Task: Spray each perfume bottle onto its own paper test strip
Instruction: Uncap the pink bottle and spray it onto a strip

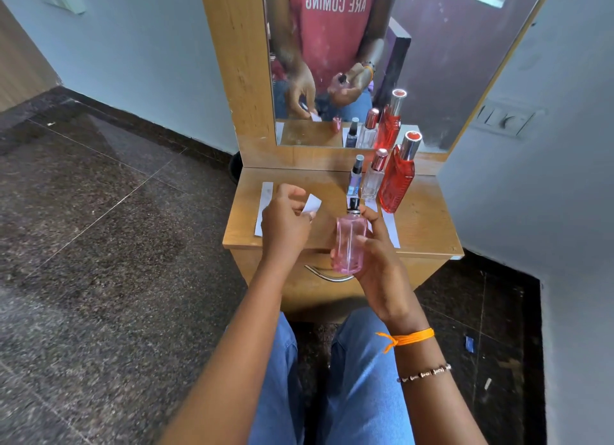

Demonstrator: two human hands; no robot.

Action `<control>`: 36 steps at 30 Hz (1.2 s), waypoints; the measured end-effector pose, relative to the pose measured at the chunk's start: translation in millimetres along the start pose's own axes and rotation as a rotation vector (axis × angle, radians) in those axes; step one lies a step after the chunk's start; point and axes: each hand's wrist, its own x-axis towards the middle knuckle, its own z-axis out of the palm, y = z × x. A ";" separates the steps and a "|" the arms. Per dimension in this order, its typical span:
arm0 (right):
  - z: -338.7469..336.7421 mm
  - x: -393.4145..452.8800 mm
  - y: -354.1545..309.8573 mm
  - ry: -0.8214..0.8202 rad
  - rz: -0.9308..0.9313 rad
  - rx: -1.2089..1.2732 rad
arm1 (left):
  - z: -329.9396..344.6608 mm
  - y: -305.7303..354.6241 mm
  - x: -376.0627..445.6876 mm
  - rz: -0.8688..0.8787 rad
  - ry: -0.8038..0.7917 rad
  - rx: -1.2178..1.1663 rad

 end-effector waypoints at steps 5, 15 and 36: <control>2.2 -5.1 -5.9 -0.037 -0.053 -0.011 | -13.4 4.9 -9.4 -0.131 -0.139 -0.282; 5.0 9.1 -31.9 0.114 -0.521 -1.170 | -20.9 10.0 -23.7 -0.286 -0.245 -0.451; 7.0 26.4 -30.9 0.075 -0.541 -1.810 | -18.7 17.2 -28.3 -0.290 -0.210 -0.466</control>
